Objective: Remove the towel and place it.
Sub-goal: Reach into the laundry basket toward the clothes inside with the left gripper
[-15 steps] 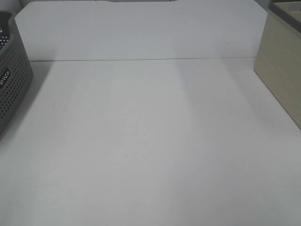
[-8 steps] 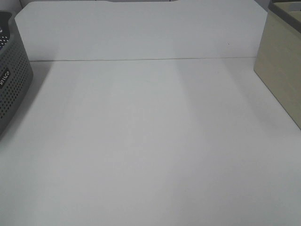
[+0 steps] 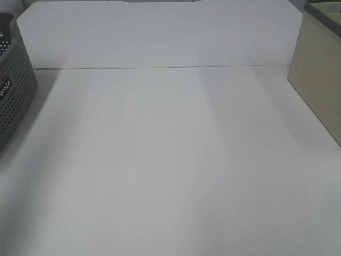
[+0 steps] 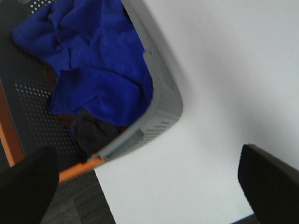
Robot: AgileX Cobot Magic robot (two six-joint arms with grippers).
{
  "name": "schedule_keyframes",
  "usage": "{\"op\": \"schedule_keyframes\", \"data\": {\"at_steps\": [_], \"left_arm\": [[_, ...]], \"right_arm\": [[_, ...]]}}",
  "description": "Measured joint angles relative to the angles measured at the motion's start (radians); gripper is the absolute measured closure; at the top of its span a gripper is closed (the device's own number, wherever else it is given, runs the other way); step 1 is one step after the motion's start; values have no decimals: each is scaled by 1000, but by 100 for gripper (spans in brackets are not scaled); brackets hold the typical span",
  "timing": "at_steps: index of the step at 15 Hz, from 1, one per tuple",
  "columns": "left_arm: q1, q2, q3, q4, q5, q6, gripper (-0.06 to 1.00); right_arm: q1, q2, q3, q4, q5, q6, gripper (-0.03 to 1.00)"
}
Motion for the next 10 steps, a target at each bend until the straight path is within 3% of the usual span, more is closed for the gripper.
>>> {"op": "schedule_keyframes", "data": {"at_steps": [3, 5, 7, 8, 10], "left_arm": [[0, 279, -254, 28, -3, 158, -4], [1, 424, -383, 109, -5, 270, -4], [35, 538, -433, 233, -7, 377, -4], [71, 622, -434, 356, -7, 406, -3], [88, 723, -434, 502, -7, 409, -2]], "right_arm": [[0, 0, 0, 0, 0, 0, 21], [0, 0, 0, 0, 0, 0, 21], [0, 0, 0, 0, 0, 0, 21], [0, 0, 0, 0, 0, 0, 21], [0, 0, 0, 0, 0, 0, 21]]}}
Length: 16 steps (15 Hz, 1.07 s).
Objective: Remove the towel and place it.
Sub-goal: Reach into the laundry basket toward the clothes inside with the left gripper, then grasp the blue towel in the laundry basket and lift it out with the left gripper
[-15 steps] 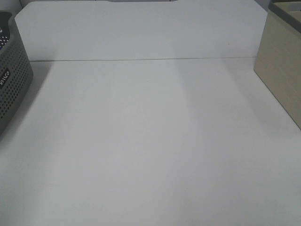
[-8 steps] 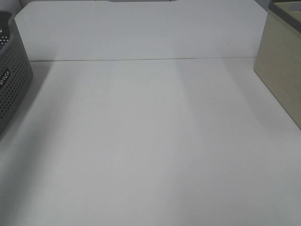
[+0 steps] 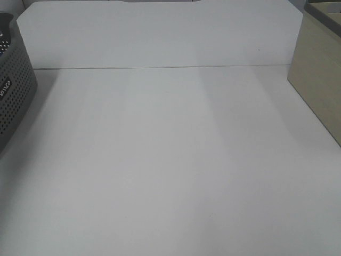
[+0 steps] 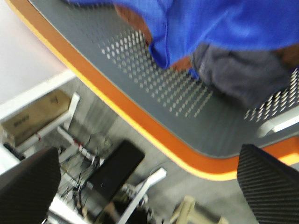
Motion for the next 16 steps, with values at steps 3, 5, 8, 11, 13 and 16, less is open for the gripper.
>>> {"op": "schedule_keyframes", "data": {"at_steps": [3, 5, 8, 11, 13, 16], "left_arm": [[0, 144, -1, 92, -49, -40, -2], [-4, 235, -2, 111, -91, -48, -2], [-15, 336, -2, 127, -142, -48, -2], [-15, 418, -2, 129, -224, -48, -1], [-15, 466, -2, 131, -250, -48, 7], [-15, 488, -2, 135, -251, -45, 22]], "right_arm": [[0, 0, 0, 0, 0, 0, 21], [0, 0, 0, 0, 0, 0, 21], [0, 0, 0, 0, 0, 0, 21], [0, 0, 0, 0, 0, 0, 21], [0, 0, 0, 0, 0, 0, 21], [0, 0, 0, 0, 0, 0, 21]]}}
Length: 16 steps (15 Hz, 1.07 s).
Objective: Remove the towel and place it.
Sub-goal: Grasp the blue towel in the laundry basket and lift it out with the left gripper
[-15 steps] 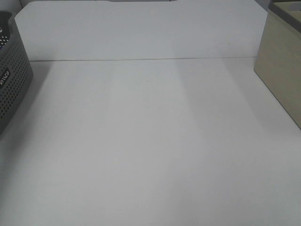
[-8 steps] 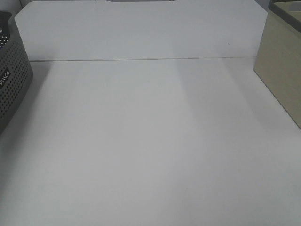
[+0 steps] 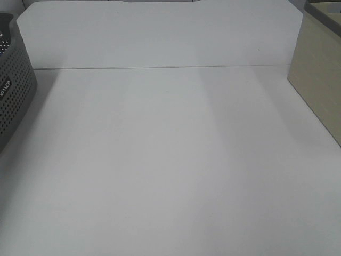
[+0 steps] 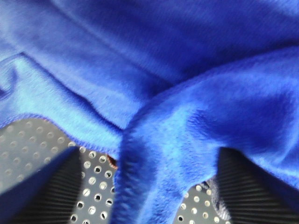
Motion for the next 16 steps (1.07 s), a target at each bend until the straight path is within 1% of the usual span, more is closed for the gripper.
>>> {"op": "schedule_keyframes", "data": {"at_steps": [1, 3, 4, 5, 9, 10, 11, 14, 16], "left_arm": [[0, 4, 0, 0, 0, 0, 32], [0, 5, 0, 1, -1, -19, 55], [0, 5, 0, 2, -1, -26, 62], [0, 6, 0, 2, 0, -29, 65], [0, 8, 0, 2, 0, -33, 70], [0, 8, 0, 5, 0, -33, 79], [-3, 8, 0, 17, 2, -33, 94], [-12, 4, -45, 22, 16, -40, 94], [-12, -36, -89, 20, 24, -92, 94]], "right_arm": [[0, 0, 0, 0, 0, 0, 21], [0, 0, 0, 0, 0, 0, 21], [0, 0, 0, 0, 0, 0, 21], [0, 0, 0, 0, 0, 0, 21], [0, 0, 0, 0, 0, 0, 21], [0, 0, 0, 0, 0, 0, 21], [0, 0, 0, 1, 0, 0, 21], [0, 0, 0, 1, 0, 0, 21], [0, 0, 0, 1, 0, 0, 21]]}}
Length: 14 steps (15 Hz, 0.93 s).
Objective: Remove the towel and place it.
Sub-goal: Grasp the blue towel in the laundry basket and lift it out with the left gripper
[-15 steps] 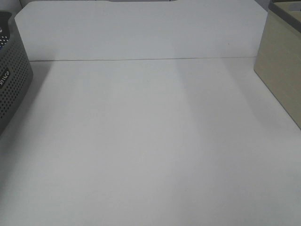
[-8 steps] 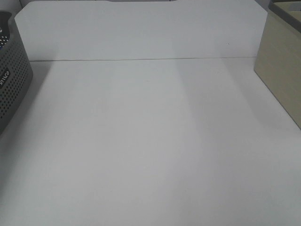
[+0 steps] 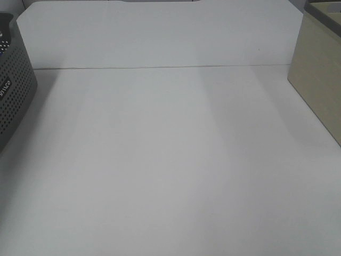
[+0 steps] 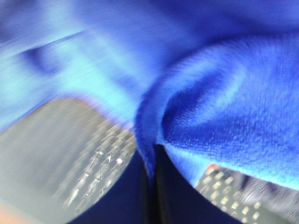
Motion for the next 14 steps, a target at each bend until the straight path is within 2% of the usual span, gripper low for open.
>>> {"op": "schedule_keyframes", "data": {"at_steps": [3, 7, 8, 12, 14], "left_arm": [[0, -80, -46, -65, 47, -43, 94], [0, -231, -79, -266, 122, -43, 94], [0, -319, -79, -344, 125, -43, 94], [0, -446, -79, -427, 126, -43, 94], [0, -502, -79, -438, 123, -43, 94]], "right_arm": [[0, 0, 0, 0, 0, 0, 21], [0, 0, 0, 0, 0, 0, 21], [0, 0, 0, 0, 0, 0, 21], [0, 0, 0, 0, 0, 0, 21], [0, 0, 0, 0, 0, 0, 21]]}}
